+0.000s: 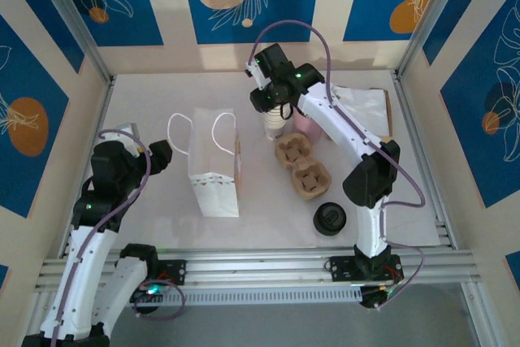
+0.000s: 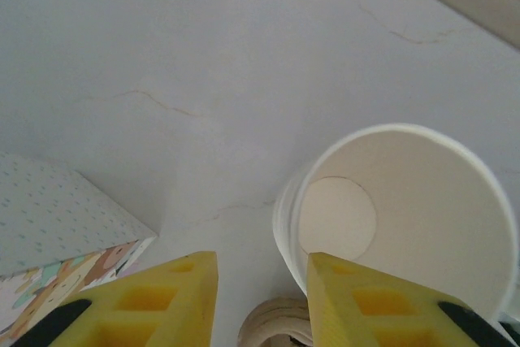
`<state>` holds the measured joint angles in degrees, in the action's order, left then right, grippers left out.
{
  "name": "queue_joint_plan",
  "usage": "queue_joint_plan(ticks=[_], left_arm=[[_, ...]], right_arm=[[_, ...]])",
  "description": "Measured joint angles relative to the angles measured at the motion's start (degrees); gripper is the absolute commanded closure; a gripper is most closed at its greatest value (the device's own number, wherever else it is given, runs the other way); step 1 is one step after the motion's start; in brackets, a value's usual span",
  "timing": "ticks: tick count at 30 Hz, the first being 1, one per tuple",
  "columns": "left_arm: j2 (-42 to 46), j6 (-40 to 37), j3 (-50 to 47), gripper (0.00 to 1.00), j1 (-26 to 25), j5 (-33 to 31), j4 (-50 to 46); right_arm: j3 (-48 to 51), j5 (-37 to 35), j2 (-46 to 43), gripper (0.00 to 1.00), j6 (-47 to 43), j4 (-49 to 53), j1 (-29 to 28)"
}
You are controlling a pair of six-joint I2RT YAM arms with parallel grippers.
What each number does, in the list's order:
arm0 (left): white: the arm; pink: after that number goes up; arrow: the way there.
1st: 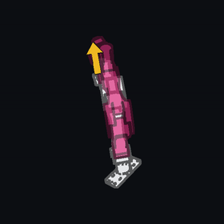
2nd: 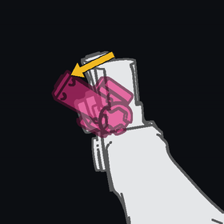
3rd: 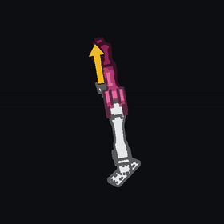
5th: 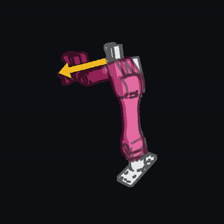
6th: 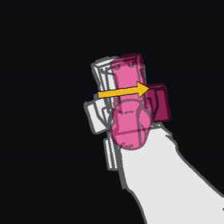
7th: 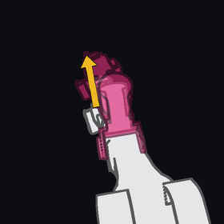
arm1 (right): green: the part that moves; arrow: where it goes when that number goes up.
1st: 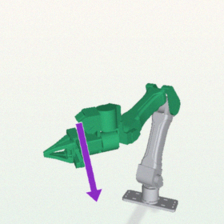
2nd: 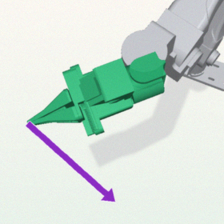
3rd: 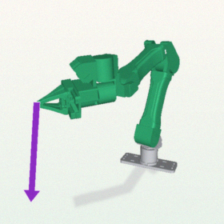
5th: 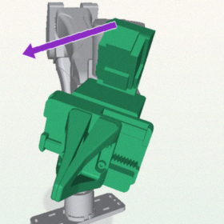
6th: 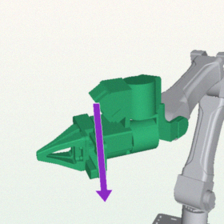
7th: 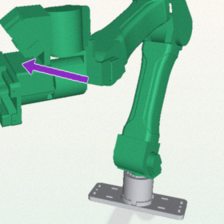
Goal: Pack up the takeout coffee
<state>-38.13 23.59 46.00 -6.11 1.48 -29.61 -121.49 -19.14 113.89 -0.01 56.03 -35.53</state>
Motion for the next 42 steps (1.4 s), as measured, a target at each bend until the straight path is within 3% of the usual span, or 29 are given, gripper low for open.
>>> queue_joint_plan(ticks=[25, 42], left_arm=[[-0.63, -0.02, 0.00, 0.22, 0.00, 1.09, 0.00], [-1.60, 0.02, 0.00, 0.22, 0.00, 1.77, 0.04]], right_arm=[[-2.54, -6.71, 5.40, 0.66, -4.11, 0.20, -1.18], [-2.69, -9.03, 5.40, 0.81, -7.74, 0.17, -1.40]])
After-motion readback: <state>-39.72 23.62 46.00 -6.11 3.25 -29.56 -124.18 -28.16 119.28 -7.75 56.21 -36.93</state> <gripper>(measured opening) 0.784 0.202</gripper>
